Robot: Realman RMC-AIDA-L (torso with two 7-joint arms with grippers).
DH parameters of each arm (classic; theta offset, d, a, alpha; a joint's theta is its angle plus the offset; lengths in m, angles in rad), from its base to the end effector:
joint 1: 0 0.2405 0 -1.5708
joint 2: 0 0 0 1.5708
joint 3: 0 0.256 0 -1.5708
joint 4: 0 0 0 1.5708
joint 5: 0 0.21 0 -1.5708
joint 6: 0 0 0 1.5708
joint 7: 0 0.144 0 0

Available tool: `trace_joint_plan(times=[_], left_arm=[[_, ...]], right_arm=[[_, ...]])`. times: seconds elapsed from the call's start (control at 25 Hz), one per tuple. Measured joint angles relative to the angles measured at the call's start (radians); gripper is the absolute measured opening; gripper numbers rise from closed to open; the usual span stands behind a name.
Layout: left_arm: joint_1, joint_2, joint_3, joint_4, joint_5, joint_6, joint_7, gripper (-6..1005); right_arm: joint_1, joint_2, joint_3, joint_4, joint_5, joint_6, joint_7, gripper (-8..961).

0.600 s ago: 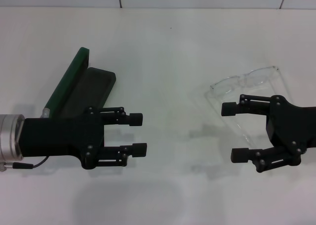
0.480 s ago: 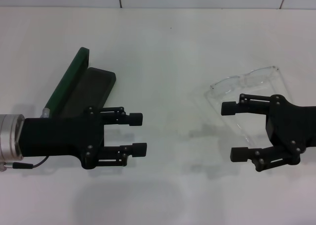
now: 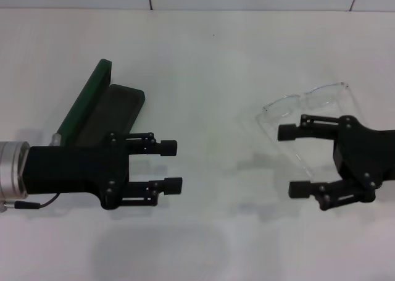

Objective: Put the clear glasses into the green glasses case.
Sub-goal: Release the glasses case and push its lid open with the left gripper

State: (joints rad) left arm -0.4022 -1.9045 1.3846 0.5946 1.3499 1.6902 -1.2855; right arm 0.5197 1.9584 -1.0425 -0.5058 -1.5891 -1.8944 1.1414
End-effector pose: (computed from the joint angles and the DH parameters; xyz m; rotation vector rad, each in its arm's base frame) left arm -0.2507 0.2778 0.0040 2.9286 0.4518 0.9665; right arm 0.2289 0.2872 0.0159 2.8769 -0.1671 -1.1238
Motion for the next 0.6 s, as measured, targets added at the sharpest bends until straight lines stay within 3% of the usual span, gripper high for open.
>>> trace_joint_plan(times=[0.12,0.2,0.32,0.44,0.6], left_arm=[[0.003,-0.005,-0.050,0.006,0.006,-0.012,-0.001,691],[0.009,-0.014,-0.142,0.019,0.008,-0.022,-0.015,690],[0.031,-0.036,-0.347,0.082,0.011,-0.037,-0.108,664],[0.060,-0.065,-0.510,0.213,0.053,-0.092,-0.233,625],[0.094,-0.115,-0.550,0.453,0.222,-0.223,-0.413,551]], right_arm=[[-0.017,0.009,0.059,0.000,0.015,0.011,-0.023,886],[-0.039,0.023,0.168,0.000,0.027,0.014,-0.050,885],[-0.072,0.046,0.338,0.000,0.061,0.015,-0.094,885],[-0.100,0.058,0.480,0.022,0.122,0.043,-0.139,885],[-0.121,0.056,0.529,0.036,0.165,0.103,-0.169,884]])
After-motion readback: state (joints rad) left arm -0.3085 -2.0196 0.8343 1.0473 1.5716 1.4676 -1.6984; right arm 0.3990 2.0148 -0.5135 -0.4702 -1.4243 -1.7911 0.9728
